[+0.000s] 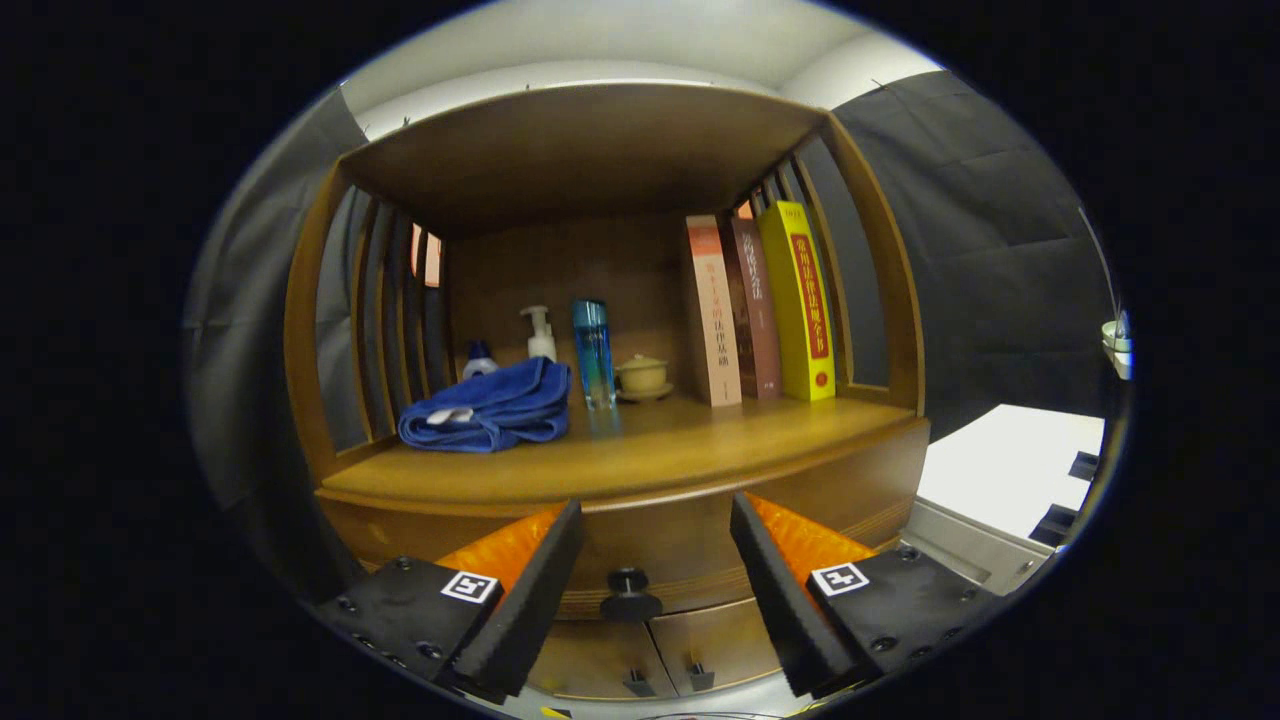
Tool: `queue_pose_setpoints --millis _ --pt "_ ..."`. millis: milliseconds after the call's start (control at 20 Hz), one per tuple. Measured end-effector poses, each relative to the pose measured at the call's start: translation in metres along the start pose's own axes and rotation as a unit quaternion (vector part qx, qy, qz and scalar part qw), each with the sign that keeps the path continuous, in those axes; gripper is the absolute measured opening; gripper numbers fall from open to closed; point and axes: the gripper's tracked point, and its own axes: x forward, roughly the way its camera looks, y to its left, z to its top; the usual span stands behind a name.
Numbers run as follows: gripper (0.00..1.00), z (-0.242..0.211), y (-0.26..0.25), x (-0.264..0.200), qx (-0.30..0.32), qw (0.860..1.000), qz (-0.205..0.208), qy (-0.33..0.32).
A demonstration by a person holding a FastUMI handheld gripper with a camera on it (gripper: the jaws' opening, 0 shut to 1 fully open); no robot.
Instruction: Pull open the drawer, take out the items inside it, and place them on the countertop above the cabinet.
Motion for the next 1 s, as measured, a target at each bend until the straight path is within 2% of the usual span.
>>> queue_pose_setpoints --millis 400,850,1000 --pt "0.97 -0.054 0.015 0.006 -0.017 0.999 0.023 0.037" --pt "0.56 -0.077 0.021 0.015 -0.002 0.998 0.025 0.065" --pt "0.54 -0.080 0.023 0.016 -0.020 0.996 0.028 0.081"
